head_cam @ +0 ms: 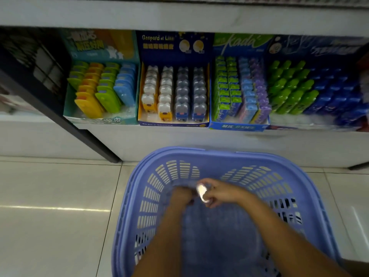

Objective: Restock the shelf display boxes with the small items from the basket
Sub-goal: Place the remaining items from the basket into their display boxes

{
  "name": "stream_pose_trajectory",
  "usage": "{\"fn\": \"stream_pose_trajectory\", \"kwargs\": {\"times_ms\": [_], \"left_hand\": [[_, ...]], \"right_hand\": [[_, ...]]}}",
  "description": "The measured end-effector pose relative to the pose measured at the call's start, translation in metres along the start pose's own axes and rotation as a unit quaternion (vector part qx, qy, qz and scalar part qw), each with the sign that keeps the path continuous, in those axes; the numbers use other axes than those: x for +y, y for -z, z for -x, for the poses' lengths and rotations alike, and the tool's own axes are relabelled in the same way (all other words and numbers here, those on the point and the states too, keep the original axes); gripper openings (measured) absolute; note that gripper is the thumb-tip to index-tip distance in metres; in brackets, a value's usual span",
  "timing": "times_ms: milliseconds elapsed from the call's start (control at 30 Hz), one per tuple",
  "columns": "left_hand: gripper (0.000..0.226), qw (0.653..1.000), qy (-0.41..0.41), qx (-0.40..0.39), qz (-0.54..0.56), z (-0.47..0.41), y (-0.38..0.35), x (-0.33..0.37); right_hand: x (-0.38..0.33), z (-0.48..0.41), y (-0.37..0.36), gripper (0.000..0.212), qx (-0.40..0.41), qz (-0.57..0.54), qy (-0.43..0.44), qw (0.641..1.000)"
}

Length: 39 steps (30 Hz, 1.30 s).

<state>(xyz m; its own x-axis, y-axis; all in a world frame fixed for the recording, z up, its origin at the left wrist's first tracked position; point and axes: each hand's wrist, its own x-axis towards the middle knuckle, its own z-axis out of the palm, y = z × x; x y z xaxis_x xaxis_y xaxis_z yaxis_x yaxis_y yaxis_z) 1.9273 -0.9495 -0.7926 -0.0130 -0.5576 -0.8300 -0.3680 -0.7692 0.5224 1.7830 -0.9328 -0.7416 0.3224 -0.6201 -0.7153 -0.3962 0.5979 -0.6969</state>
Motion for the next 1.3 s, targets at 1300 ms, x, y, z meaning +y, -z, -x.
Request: {"fn": "stream_pose_trajectory", "kwargs": {"times_ms": [1300], "left_hand": [[0.038, 0.792, -0.598, 0.058, -0.107, 0.180, -0.249, 0.288]], "right_hand": [[0.009, 0.220, 0.355, 0.034, 0.653, 0.049, 0.139, 0.743]]}}
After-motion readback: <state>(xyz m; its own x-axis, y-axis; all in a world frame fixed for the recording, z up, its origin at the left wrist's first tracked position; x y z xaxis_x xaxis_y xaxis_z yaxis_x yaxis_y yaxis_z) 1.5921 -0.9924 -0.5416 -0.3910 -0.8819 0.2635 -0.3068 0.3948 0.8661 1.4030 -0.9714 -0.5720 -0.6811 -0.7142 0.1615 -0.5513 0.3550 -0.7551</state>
